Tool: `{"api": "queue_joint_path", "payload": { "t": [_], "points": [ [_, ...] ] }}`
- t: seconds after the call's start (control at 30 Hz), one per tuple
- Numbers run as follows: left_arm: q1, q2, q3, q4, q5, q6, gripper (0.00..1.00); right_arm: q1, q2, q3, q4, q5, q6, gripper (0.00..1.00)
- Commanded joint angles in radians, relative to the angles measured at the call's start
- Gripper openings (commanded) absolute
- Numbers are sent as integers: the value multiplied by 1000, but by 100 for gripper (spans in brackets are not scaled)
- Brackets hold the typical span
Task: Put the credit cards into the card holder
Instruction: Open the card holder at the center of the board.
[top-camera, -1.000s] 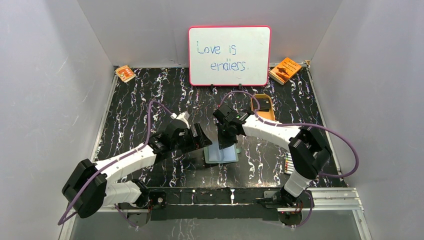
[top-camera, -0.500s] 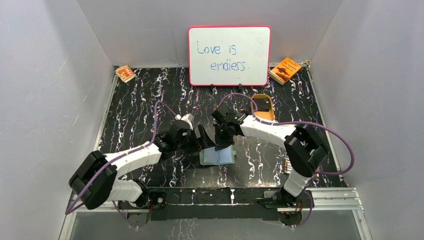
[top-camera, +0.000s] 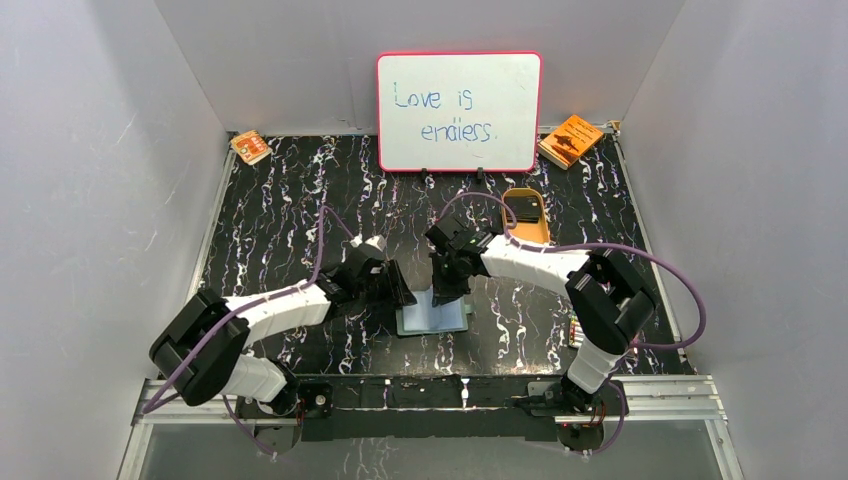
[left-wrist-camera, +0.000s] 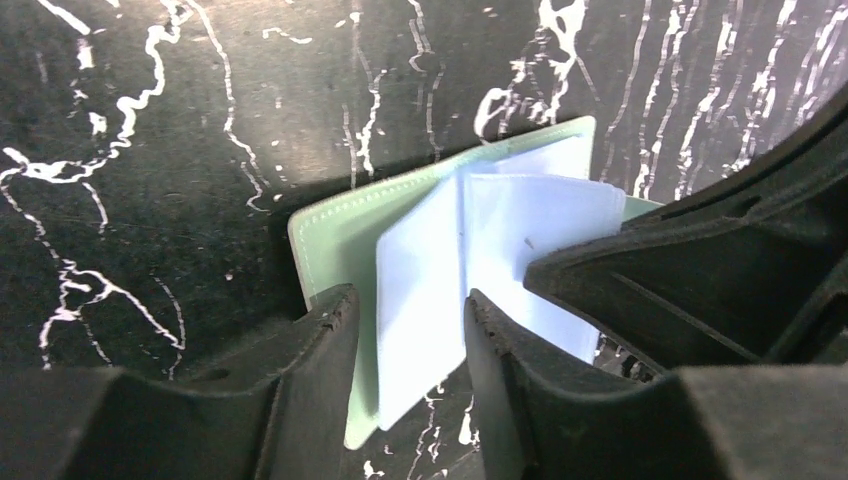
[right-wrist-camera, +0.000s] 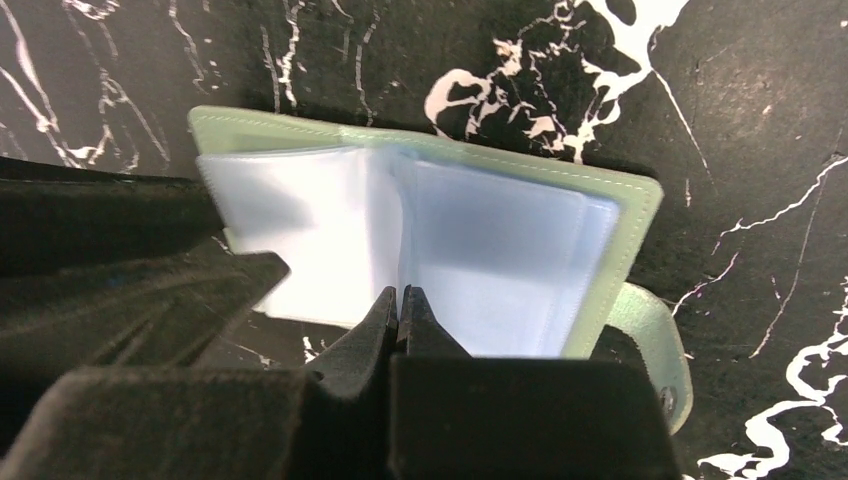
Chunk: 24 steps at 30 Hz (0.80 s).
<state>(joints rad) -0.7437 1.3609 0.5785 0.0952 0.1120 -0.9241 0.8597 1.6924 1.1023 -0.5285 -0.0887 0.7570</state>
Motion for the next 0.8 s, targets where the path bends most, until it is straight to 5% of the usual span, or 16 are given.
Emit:
{"api": "queue_joint_path", "payload": {
  "t": [0.0,0.17,0.4,0.5,0.77],
  "points": [
    [-1,24,8,-51,-59,22,38,6,-23,-43,27,1,6,0],
    [-1,80,16,-75,-84,28,27,7,-30,-79,41,6,-1,0],
    [-2,113,21,-121,-98,40,23,5,-71,-117,23,28,-27,44],
    [-1,117,21,-128,-98,42,22,4,-108,-123,-15,59,-41,54],
    [-1,112,24,-152,-135,40,22,7,-276,-47,-100,101,-139,55]
  ]
}}
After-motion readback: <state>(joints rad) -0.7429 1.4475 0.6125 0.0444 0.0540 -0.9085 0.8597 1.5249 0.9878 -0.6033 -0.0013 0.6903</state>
